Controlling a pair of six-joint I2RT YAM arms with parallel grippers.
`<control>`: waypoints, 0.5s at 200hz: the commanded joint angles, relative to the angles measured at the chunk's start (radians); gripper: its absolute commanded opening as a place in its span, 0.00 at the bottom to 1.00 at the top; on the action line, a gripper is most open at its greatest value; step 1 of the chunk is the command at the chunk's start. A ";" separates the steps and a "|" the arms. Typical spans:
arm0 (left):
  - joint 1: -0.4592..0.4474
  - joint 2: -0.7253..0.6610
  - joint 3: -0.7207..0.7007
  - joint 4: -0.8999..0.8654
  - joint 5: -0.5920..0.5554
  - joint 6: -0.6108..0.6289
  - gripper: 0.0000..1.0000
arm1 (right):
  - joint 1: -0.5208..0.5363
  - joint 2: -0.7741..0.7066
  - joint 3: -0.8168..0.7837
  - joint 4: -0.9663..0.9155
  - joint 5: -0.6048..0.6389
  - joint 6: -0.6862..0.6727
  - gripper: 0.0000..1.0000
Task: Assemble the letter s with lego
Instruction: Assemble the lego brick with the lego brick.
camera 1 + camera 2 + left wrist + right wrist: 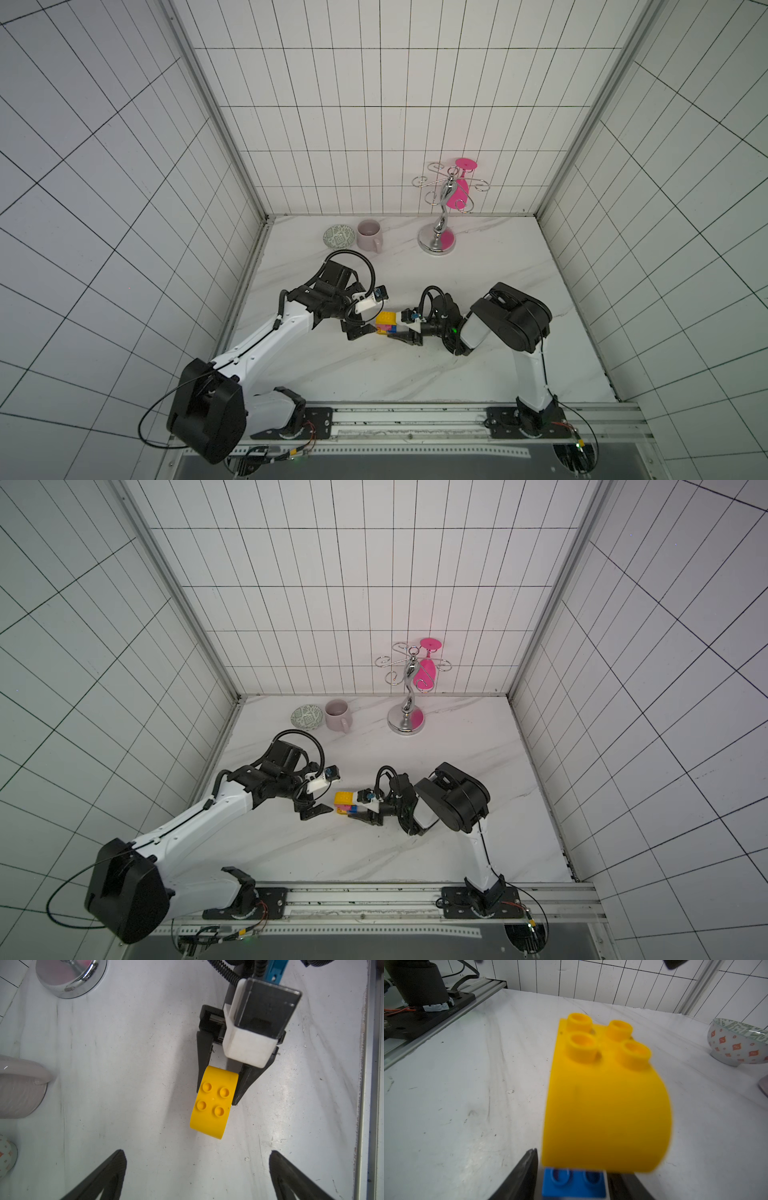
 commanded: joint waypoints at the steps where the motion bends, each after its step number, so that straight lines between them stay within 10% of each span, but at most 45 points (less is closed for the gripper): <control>1: 0.006 -0.009 -0.011 0.035 0.013 -0.006 0.98 | 0.004 0.019 -0.018 -0.098 0.021 -0.038 0.56; 30: 0.017 -0.008 -0.012 0.047 0.017 -0.013 0.98 | 0.001 0.018 -0.020 -0.098 0.029 -0.034 0.57; 55: 0.029 -0.015 -0.008 0.044 0.037 -0.030 0.98 | -0.017 0.014 -0.030 -0.098 0.037 -0.017 0.93; 100: 0.050 -0.032 0.004 0.010 0.077 -0.027 0.98 | -0.058 -0.063 -0.110 -0.105 0.055 0.044 0.97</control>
